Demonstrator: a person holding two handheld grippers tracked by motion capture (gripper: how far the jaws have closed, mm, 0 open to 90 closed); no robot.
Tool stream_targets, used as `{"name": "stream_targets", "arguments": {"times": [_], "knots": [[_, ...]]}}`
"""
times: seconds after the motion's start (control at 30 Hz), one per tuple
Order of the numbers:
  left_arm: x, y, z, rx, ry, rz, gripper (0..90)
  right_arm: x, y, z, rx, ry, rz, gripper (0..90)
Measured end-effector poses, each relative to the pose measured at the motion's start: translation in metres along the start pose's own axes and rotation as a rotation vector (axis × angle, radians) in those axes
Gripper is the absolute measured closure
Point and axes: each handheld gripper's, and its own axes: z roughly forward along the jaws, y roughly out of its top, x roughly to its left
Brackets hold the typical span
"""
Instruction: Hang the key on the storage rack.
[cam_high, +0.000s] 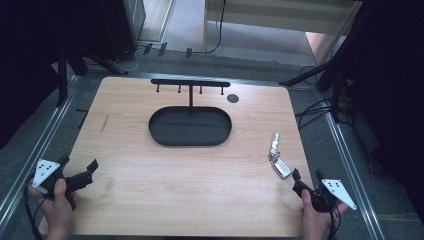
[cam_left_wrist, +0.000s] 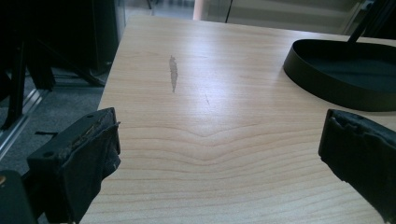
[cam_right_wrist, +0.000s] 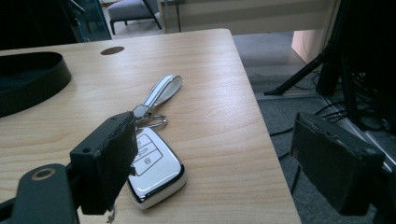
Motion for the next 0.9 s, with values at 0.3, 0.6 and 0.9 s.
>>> {"name": "stream_targets", "arguments": {"times": [0.3, 0.6, 0.9], "knots": [[-0.004, 0.0, 0.001, 0.015, -0.001, 0.04, 0.0, -0.004, 0.003, 0.001, 0.061, -0.016, 0.03, 17.2], [-0.004, 0.001, 0.001, 0.027, -0.012, 0.052, 0.0, -0.01, 0.02, 0.003, 0.186, -0.065, -0.02, 22.5], [-0.004, 0.001, 0.004, 0.041, -0.009, 0.053, 0.0, -0.009, 0.063, 0.013, 0.332, -0.061, -0.138, 26.6]]}}
